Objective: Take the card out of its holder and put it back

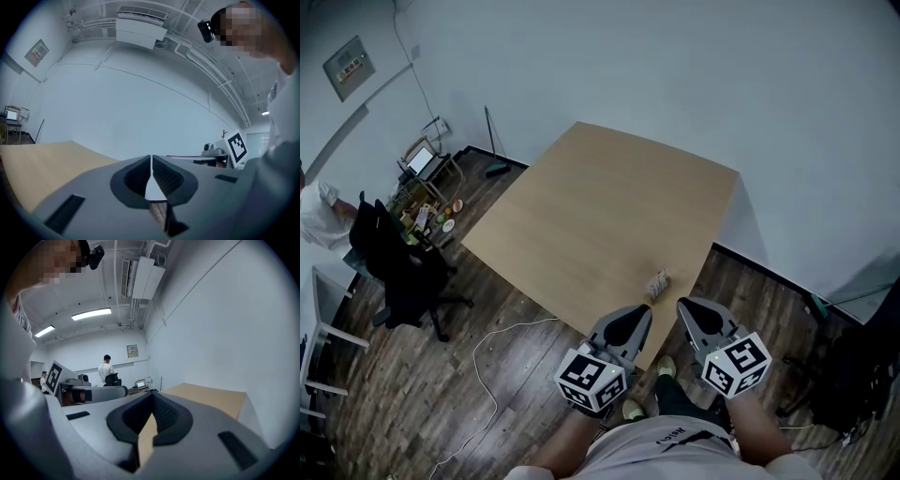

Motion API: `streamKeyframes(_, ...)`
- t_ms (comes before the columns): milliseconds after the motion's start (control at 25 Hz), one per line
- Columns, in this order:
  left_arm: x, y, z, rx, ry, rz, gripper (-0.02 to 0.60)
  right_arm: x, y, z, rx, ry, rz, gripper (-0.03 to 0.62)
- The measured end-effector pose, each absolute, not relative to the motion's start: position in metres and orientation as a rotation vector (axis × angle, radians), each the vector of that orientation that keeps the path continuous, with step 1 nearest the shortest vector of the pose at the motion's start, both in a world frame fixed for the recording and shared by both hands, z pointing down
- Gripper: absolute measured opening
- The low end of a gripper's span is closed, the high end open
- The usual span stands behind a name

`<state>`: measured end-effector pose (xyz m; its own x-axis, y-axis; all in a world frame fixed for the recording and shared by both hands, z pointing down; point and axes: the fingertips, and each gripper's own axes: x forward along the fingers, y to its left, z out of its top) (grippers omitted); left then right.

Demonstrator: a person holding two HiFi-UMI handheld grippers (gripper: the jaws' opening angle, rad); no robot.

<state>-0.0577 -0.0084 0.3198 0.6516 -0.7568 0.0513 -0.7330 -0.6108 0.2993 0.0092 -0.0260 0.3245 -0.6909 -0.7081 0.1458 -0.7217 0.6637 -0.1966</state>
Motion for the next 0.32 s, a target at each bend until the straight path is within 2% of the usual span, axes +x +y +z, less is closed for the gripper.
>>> streamKeyframes(320,-0.0642,-0.0117,0.3224,2.565,-1.206,-0.127,0.025,0.0024,-0.0291,0.3249,1.2,-2.805,0.349,0.012)
